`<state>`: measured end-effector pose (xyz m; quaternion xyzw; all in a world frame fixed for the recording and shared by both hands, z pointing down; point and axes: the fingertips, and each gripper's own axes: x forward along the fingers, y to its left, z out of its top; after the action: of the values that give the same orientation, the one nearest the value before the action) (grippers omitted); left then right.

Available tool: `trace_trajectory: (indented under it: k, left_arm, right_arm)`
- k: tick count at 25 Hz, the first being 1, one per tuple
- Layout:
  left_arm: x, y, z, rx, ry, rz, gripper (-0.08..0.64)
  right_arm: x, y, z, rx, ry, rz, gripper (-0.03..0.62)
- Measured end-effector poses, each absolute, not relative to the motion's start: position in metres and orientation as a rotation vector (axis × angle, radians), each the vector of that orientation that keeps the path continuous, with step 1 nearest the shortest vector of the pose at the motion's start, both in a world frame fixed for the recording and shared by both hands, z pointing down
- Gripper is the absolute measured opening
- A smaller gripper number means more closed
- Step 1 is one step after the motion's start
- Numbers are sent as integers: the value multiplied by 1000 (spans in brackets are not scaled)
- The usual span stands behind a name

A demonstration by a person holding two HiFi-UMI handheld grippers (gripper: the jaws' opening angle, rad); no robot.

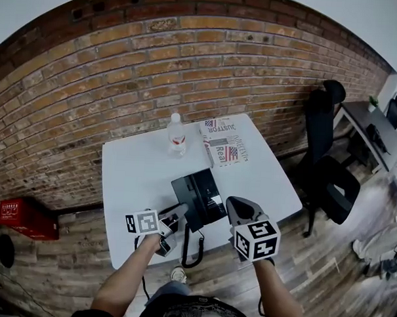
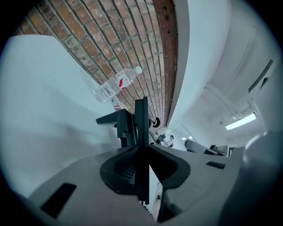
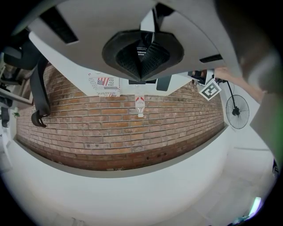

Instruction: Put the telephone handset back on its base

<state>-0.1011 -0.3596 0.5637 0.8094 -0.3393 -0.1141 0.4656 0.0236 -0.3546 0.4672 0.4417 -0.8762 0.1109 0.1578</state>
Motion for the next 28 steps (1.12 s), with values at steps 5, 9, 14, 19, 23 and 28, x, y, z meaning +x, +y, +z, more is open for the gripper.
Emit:
trace_trajectory:
  k: [5, 9, 14, 19, 23, 28]
  left_arm:
    - [-96, -370, 567, 1976, -782, -289, 77]
    - [-95, -378, 570, 1954, -756, -315, 77]
    - [-92, -383, 574, 1934, -733, -326, 77]
    - [-90, -387, 579, 1914, -715, -345, 77]
    - [-88, -390, 578, 1914, -700, -358, 77]
    - [-84, -391, 581, 1928, -688, -352, 77]
  right_arm:
    - [16, -360, 474, 1263, -2492, 331, 0]
    - [16, -364, 477, 1273, -2480, 340, 1]
    - [18, -368, 478, 1291, -2469, 347, 2]
    - [17, -370, 483, 1294, -2461, 354, 1]
    - [16, -371, 484, 1300, -2454, 360, 2]
    - [19, -371, 487, 1302, -2446, 364, 0]
